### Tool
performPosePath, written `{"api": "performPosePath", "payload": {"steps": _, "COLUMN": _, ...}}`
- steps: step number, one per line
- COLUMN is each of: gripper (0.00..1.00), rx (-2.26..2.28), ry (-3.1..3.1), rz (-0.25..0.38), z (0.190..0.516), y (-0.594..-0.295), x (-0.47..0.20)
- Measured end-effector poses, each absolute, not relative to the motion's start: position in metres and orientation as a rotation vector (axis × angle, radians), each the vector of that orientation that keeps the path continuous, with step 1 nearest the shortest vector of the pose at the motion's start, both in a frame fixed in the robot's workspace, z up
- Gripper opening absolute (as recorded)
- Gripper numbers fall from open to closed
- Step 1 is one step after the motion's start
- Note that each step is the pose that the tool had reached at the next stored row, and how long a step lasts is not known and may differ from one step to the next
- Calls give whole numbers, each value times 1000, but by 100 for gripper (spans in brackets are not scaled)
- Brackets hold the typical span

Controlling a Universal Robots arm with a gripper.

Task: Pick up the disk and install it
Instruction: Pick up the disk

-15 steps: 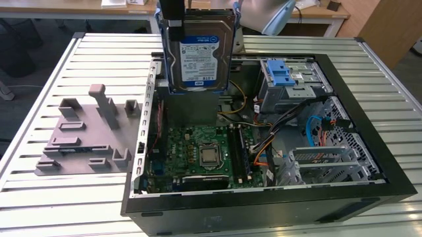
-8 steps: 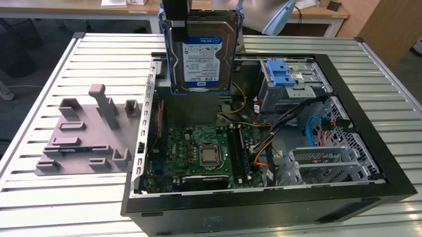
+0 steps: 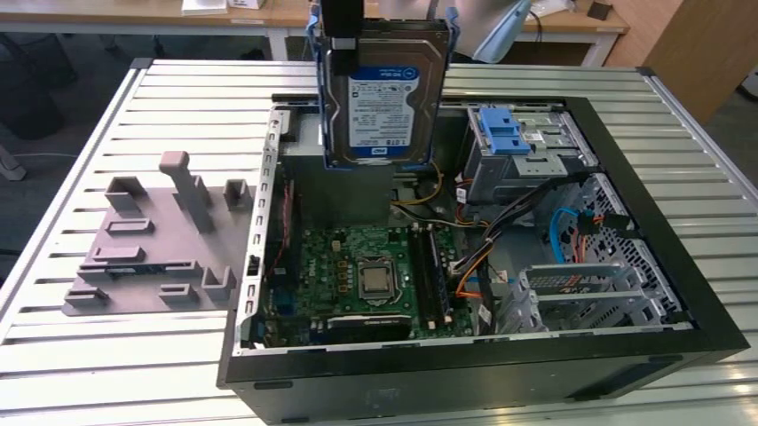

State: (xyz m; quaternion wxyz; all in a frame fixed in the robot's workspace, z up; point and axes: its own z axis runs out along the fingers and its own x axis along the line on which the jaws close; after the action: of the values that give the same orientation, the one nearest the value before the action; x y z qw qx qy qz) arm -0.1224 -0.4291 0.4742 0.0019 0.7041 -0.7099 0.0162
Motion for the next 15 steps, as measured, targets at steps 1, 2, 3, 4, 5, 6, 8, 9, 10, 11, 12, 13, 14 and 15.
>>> {"api": "performPosePath", "payload": {"steps": 1, "gripper": 36, "rx": 2209, "ry": -2228, "rz": 51, "z": 474, "y": -429, "x": -120}}
{"api": "performPosePath", "payload": {"steps": 2, "gripper": 36, "rx": 2209, "ry": -2228, "rz": 51, "z": 474, "y": -429, "x": -117}}
{"api": "performPosePath", "payload": {"steps": 3, "gripper": 36, "rx": 2208, "ry": -2228, "rz": 51, "z": 474, "y": -429, "x": -115}}
{"api": "performPosePath", "payload": {"steps": 4, "gripper": 36, "rx": 2208, "ry": -2229, "rz": 51, "z": 474, "y": -429, "x": -113}}
{"api": "performPosePath", "payload": {"steps": 5, "gripper": 36, "rx": 2208, "ry": -2229, "rz": 51, "z": 474, "y": -429, "x": -111}}
{"api": "performPosePath", "payload": {"steps": 6, "gripper": 36, "rx": 2208, "ry": -2229, "rz": 51, "z": 474, "y": -429, "x": -110}}
{"api": "performPosePath", "payload": {"steps": 8, "gripper": 36, "rx": 2207, "ry": -2230, "rz": 51, "z": 474, "y": -429, "x": -106}}
{"api": "performPosePath", "payload": {"steps": 9, "gripper": 36, "rx": 2207, "ry": -2230, "rz": 51, "z": 474, "y": -429, "x": -105}}
{"api": "performPosePath", "payload": {"steps": 10, "gripper": 36, "rx": 2207, "ry": -2230, "rz": 51, "z": 474, "y": -429, "x": -103}}
{"api": "performPosePath", "payload": {"steps": 11, "gripper": 36, "rx": 2207, "ry": -2230, "rz": 51, "z": 474, "y": -429, "x": -101}}
{"api": "performPosePath", "payload": {"steps": 12, "gripper": 36, "rx": 2206, "ry": -2230, "rz": 51, "z": 474, "y": -429, "x": -99}}
{"api": "performPosePath", "payload": {"steps": 13, "gripper": 36, "rx": 2206, "ry": -2231, "rz": 51, "z": 473, "y": -429, "x": -98}}
{"api": "performPosePath", "payload": {"steps": 14, "gripper": 36, "rx": 2206, "ry": -2231, "rz": 51, "z": 473, "y": -429, "x": -97}}
{"api": "performPosePath", "payload": {"steps": 15, "gripper": 36, "rx": 2206, "ry": -2231, "rz": 51, "z": 473, "y": -429, "x": -95}}
